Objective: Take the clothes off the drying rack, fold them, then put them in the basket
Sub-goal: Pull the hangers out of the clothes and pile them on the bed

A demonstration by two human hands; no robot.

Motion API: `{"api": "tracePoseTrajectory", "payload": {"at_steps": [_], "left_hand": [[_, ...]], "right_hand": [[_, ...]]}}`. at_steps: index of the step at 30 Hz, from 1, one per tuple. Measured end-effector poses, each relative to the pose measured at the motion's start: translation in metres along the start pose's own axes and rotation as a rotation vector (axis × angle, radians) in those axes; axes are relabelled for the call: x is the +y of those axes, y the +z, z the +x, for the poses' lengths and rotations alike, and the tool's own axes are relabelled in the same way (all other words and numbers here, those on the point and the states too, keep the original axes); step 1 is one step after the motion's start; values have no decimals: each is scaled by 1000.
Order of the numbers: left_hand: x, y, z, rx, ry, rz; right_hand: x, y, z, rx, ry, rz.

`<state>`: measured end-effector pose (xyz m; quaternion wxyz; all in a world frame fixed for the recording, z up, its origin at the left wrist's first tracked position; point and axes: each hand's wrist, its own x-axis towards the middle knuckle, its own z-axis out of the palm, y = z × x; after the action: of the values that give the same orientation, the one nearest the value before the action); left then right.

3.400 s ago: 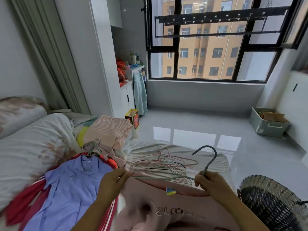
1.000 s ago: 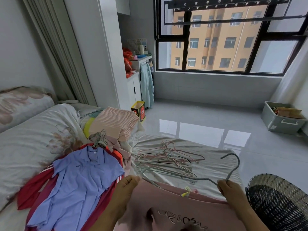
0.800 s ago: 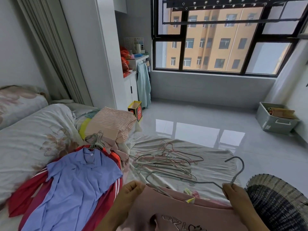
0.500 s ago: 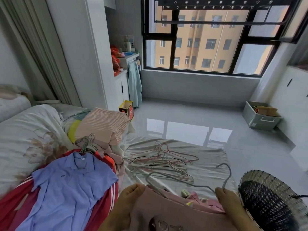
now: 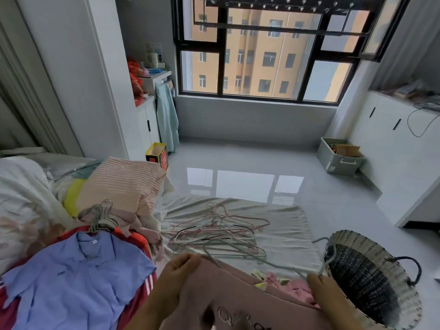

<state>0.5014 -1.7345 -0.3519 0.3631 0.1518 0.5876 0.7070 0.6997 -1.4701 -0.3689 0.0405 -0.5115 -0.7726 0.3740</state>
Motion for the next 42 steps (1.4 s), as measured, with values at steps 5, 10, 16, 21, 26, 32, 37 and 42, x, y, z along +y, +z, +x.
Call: {"api": "tracePoseTrajectory", "payload": {"at_steps": [5, 10, 16, 21, 26, 32, 37, 42], "left_hand": [[-7, 18, 6, -81, -77, -368], [-2, 11, 8, -181, -108, -344], [1, 35, 6, -123, -199, -496], [-28, 45, -7, -24, -365, -472], [-19, 55, -23, -36, -332, -223], [19, 90, -56, -140, -324, -188], [73, 157, -90, -251, -174, -266], [89, 197, -47, -192, -141, -239]], "right_hand": [[4, -2, -20, 73, -75, 54], [13, -13, -21, 204, -117, 53], [12, -20, -23, 88, -11, 331], [0, -17, -26, 137, 63, 857], [-16, -26, -16, 32, 39, 1187], [-33, -78, 3, 90, -56, 1569], [-25, -100, 17, 85, -76, 1266], [-28, -95, 13, -12, -142, 1035]]}}
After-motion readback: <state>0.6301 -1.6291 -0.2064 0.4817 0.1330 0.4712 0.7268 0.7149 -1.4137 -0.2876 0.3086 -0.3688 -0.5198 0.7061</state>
